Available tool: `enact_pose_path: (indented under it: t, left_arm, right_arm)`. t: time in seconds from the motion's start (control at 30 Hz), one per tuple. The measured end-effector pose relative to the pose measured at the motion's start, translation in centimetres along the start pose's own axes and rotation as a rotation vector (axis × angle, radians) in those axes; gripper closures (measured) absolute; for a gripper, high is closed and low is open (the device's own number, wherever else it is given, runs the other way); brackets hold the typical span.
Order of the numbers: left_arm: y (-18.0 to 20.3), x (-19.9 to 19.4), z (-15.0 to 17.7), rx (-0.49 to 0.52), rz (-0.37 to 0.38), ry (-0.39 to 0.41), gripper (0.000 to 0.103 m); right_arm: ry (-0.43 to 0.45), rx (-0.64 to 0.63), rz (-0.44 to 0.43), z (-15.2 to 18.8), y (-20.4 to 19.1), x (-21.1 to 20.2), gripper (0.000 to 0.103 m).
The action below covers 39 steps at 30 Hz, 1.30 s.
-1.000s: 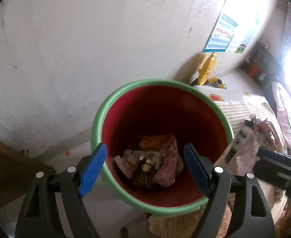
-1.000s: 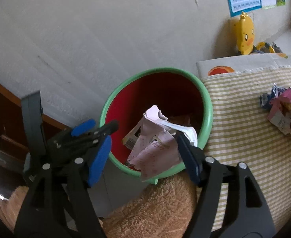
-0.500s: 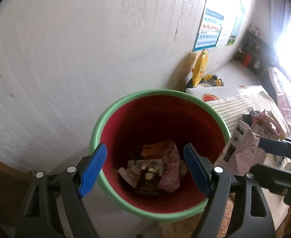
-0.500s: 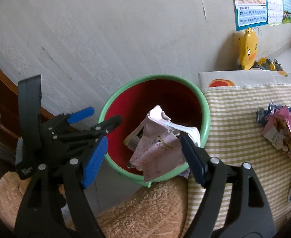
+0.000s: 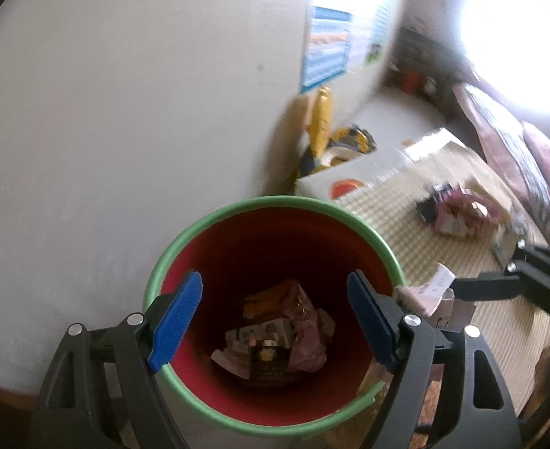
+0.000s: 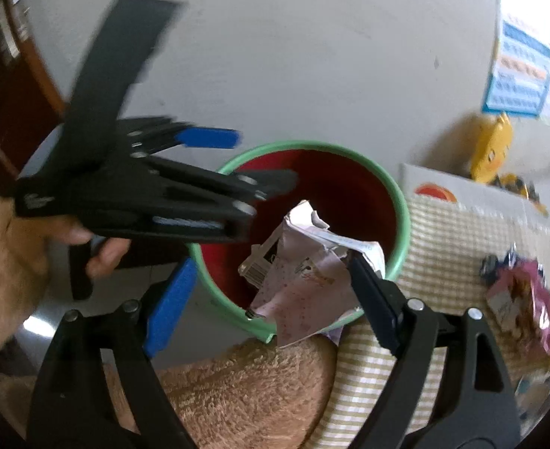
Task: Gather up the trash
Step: 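Grasp the crumpled black-and-white paper with the right gripper while the left approaches a pink bag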
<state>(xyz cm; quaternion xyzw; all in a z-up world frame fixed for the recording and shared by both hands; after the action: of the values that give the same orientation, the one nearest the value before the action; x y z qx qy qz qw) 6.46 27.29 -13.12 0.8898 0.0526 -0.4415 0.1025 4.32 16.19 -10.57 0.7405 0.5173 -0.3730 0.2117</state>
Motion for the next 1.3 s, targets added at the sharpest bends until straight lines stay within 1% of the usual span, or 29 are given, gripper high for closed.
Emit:
enact_pose_path:
  t: [0.03, 0.1, 0.13, 0.23, 0.3, 0.37, 0.43, 0.5, 0.57, 0.67, 0.73, 0.77, 0.8, 0.83, 0.9, 0.93, 0.97, 1.0, 1.03, 1.1, 1.17, 1.2, 1.23, 1.27, 1.3]
  left_arm:
    - [0.3, 0.1, 0.0, 0.023, 0.003, -0.006, 0.028]
    - [0.5, 0.4, 0.0, 0.063, -0.032, -0.008, 0.028]
    - [0.6, 0.7, -0.1, 0.072, -0.044, -0.011, 0.028]
    - [-0.3, 1.8, -0.1, 0.063, -0.124, -0.026, 0.028]
    - [-1.6, 2.3, -0.4, 0.026, -0.173, -0.031, 0.028]
    - [-3.0, 2.2, -0.8, -0.039, -0.207, -0.029, 0.028]
    - [-4.0, 1.7, -1.0, -0.096, -0.212, -0.019, 0.028]
    - [-4.5, 1.0, -0.9, -0.141, -0.21, -0.003, 0.028]
    - [-4.6, 0.6, -0.6, -0.16, -0.216, 0.007, 0.028]
    - [-4.1, 0.3, 0.4, -0.197, -0.204, -0.004, 0.027]
    - [-3.1, 0.3, 1.1, -0.204, -0.192, -0.015, 0.028]
    - [-2.4, 0.4, 1.4, -0.204, -0.184, -0.019, 0.028]
    - [-1.7, 0.5, 1.6, -0.201, -0.174, -0.021, 0.028]
    - [-0.8, 0.4, 1.8, -0.192, -0.161, -0.024, 0.028]
    - [1.2, 0.4, 2.0, -0.159, -0.141, -0.029, 0.028]
    - [2.3, 0.4, 1.9, -0.138, -0.129, -0.03, 0.027]
    - [3.5, 0.4, 1.9, -0.116, -0.116, -0.03, 0.027]
    - [5.3, 0.5, 1.8, -0.084, -0.096, -0.034, 0.027]
    - [6.4, 0.5, 1.8, -0.061, -0.084, -0.038, 0.027]
    - [9.4, 0.7, 1.7, -0.009, -0.055, -0.044, 0.027]
    - [12.1, 0.8, 1.6, 0.025, -0.021, -0.051, 0.026]
    - [13.5, 1.0, 1.5, 0.027, 0.002, -0.06, 0.026]
    - [14.7, 1.1, 1.3, 0.021, 0.028, -0.07, 0.026]
    - [16.1, 1.4, 1.1, 0.005, 0.056, -0.084, 0.026]
    - [17.1, 1.8, 0.9, -0.003, 0.068, -0.09, 0.026]
  right_arm:
    - [0.001, -0.023, 0.005, -0.1, -0.3, 0.0, 0.021]
    - [0.017, -0.055, -0.008, -0.3, -1.0, -0.3, 0.019]
    - [0.035, -0.071, -0.025, -0.4, -1.4, -0.6, 0.019]
    - [0.068, -0.117, -0.033, -0.8, -2.4, -1.4, 0.019]
    - [0.079, -0.137, -0.004, -0.9, -2.6, -1.7, 0.017]
    - [0.076, -0.126, 0.034, -0.8, -2.2, -2.1, 0.017]
    - [0.07, -0.078, 0.081, -0.3, -1.1, -2.6, 0.017]
    - [0.07, 0.011, 0.13, 1.0, 0.6, -3.8, 0.016]
    - [0.056, 0.115, 0.189, 3.3, 2.8, -5.2, 0.016]
    - [0.026, 0.256, 0.286, 7.8, 5.9, -7.7, 0.016]
    - [-0.012, 0.346, 0.358, 11.3, 7.8, -9.3, 0.016]
    - [-0.036, 0.408, 0.403, 13.7, 9.1, -10.3, 0.016]
    - [-0.056, 0.453, 0.446, 15.6, 10.2, -11.2, 0.016]
    - [-0.094, 0.507, 0.516, 18.1, 11.6, -12.3, 0.016]
    - [-0.154, 0.574, 0.615, 21.6, 13.6, -13.8, 0.016]
    - [-0.187, 0.602, 0.655, 23.4, 14.7, -14.3, 0.016]
    - [-0.209, 0.62, 0.675, 24.6, 15.3, -14.6, 0.016]
    - [-0.238, 0.643, 0.688, 26.0, 16.1, -14.8, 0.016]
    - [-0.268, 0.683, 0.679, 27.5, 16.9, -14.7, 0.016]
    - [-0.272, 0.761, 0.624, 29.5, 18.0, -14.6, 0.016]
    - [-0.28, 0.79, 0.592, 30.2, 18.7, -13.8, 0.016]
    - [-0.292, 0.798, 0.581, 30.6, 18.9, -13.5, 0.021]
    - [-0.291, 0.799, 0.556, 30.9, 19.0, -13.2, 0.029]
    - [-0.28, 0.8, 0.527, 30.9, 18.9, -13.0, 0.049]
    - [-0.271, 0.795, 0.515, 30.9, 18.8, -12.9, 0.053]
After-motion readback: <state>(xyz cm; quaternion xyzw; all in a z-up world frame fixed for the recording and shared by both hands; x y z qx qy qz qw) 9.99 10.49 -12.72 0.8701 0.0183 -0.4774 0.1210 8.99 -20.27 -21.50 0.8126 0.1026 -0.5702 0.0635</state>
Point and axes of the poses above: each gripper's, at about its wrist camera, not at the fingertips, and x roughly the way its jaws point, y to its right, z to its underside, the point moved 3 cm from there along x, roughly the way its jaws point, and after that the axes turned 9 degrees about -x, right-handed, at the moved point
